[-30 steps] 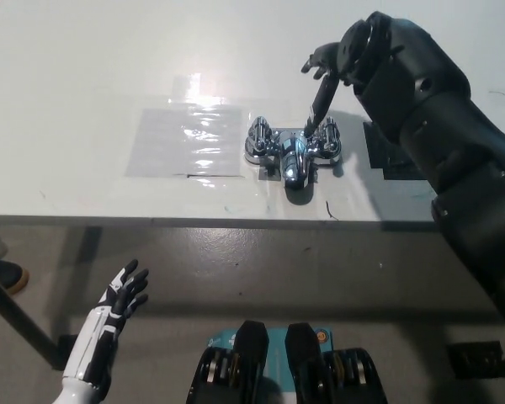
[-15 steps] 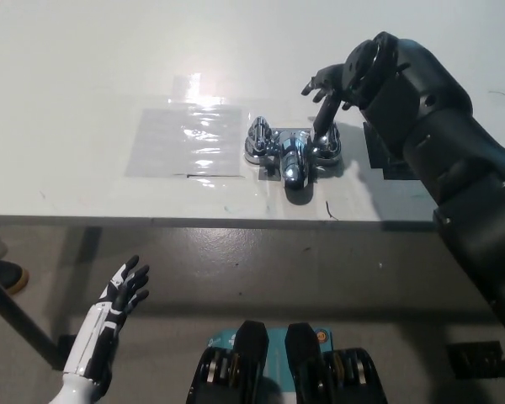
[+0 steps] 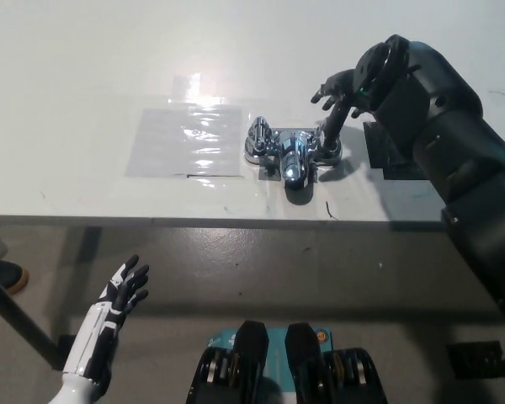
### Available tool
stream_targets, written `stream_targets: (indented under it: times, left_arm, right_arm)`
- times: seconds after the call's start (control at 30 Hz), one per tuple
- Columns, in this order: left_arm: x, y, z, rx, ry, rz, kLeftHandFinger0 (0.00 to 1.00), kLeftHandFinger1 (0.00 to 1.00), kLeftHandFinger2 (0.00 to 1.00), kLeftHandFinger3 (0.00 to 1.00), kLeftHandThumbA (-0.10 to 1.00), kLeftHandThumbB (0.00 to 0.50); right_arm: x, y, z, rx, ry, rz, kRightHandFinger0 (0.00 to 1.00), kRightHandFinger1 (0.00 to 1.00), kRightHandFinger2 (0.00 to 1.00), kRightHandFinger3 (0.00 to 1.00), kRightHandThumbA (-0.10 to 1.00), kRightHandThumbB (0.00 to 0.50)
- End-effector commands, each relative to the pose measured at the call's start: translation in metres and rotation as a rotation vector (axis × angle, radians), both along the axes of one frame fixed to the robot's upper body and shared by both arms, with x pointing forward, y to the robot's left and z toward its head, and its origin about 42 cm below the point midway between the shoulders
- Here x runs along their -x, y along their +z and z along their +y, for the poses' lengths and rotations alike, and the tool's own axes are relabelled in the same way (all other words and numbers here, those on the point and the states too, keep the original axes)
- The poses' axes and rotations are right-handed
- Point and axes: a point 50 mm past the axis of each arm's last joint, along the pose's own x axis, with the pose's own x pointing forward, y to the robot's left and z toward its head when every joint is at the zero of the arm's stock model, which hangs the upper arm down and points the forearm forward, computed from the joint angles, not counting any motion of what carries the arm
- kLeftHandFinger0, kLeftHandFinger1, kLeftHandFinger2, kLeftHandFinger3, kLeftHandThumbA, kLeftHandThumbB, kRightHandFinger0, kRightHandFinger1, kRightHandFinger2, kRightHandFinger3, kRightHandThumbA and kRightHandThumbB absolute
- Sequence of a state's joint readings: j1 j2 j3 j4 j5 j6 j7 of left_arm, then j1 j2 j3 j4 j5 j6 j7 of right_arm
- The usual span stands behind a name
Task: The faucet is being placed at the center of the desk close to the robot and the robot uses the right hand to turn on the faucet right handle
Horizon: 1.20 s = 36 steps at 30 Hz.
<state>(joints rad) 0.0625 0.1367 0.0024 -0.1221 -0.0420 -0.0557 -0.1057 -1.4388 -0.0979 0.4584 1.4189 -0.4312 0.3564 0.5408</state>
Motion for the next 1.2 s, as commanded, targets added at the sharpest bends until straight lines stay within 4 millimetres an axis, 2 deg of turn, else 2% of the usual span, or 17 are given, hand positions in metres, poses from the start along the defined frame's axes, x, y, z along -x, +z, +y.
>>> stream_targets:
  times: [0.0, 0.03, 0.1, 0.17, 0.2, 0.23, 0.3, 0.43, 0.67, 0.93, 0.97, 1.17]
  left_arm:
    - [-0.002, 0.012, 0.001, -0.013, -0.012, -0.044, 1.00, 1.00, 1.00, 1.00, 0.96, 0.240]
    - [-0.001, 0.012, 0.001, -0.013, -0.010, -0.041, 1.00, 1.00, 1.00, 1.00, 0.96, 0.243]
    - [-0.002, 0.012, 0.001, -0.018, -0.006, -0.043, 1.00, 1.00, 1.00, 1.00, 0.96, 0.249]
    - [-0.002, 0.013, 0.001, -0.023, -0.009, -0.047, 1.00, 1.00, 1.00, 1.00, 0.97, 0.252]
    - [-0.002, 0.013, 0.001, -0.019, -0.013, -0.044, 1.00, 1.00, 1.00, 1.00, 0.96, 0.250]
    - [-0.002, 0.013, 0.001, -0.018, -0.015, -0.044, 1.00, 1.00, 1.00, 1.00, 0.96, 0.250]
    - [-0.002, 0.013, 0.001, -0.020, -0.009, -0.046, 1.00, 1.00, 1.00, 1.00, 0.95, 0.256]
    - [-0.003, 0.014, 0.000, -0.013, -0.011, -0.048, 1.00, 1.00, 1.00, 1.00, 0.95, 0.256]
    - [-0.004, 0.015, 0.001, -0.007, -0.017, -0.050, 1.00, 1.00, 1.00, 1.00, 0.94, 0.244]
    - [-0.004, 0.016, 0.000, -0.008, -0.016, -0.047, 1.00, 1.00, 1.00, 1.00, 0.95, 0.248]
    - [-0.004, 0.016, 0.000, -0.011, -0.015, -0.049, 1.00, 1.00, 1.00, 1.00, 0.95, 0.244]
    - [-0.003, 0.017, 0.001, -0.010, -0.012, -0.048, 1.00, 1.00, 1.00, 1.00, 0.95, 0.250]
  right_arm:
    - [-0.006, 0.031, -0.003, 0.063, 0.029, -0.108, 1.00, 1.00, 1.00, 1.00, 1.00, 0.110]
    - [-0.007, 0.030, -0.004, 0.101, 0.018, -0.126, 1.00, 1.00, 1.00, 1.00, 1.00, 0.140]
    - [-0.007, 0.028, -0.005, 0.114, 0.032, -0.137, 1.00, 1.00, 1.00, 1.00, 1.00, 0.121]
    - [-0.007, 0.027, -0.006, 0.116, 0.010, -0.148, 1.00, 1.00, 1.00, 1.00, 1.00, 0.123]
    - [-0.008, 0.026, -0.006, 0.123, -0.018, -0.170, 1.00, 1.00, 1.00, 1.00, 1.00, 0.150]
    - [-0.008, 0.025, -0.006, 0.127, -0.024, -0.180, 1.00, 1.00, 1.00, 1.00, 1.00, 0.144]
    - [-0.008, 0.025, -0.005, 0.177, -0.024, -0.213, 1.00, 1.00, 1.00, 1.00, 1.00, 0.168]
    - [-0.008, 0.024, -0.002, 0.220, -0.028, -0.260, 1.00, 1.00, 1.00, 1.00, 1.00, 0.155]
    - [-0.007, 0.017, -0.003, 0.199, -0.068, -0.272, 1.00, 1.00, 1.00, 1.00, 1.00, 0.197]
    - [-0.007, 0.013, -0.006, 0.260, -0.034, -0.268, 1.00, 1.00, 1.00, 1.00, 1.00, 0.198]
    - [-0.007, 0.013, -0.007, 0.257, -0.045, -0.264, 1.00, 1.00, 1.00, 1.00, 1.00, 0.233]
    - [-0.007, 0.015, -0.011, 0.298, -0.038, -0.222, 1.00, 1.00, 1.00, 1.00, 1.00, 0.289]
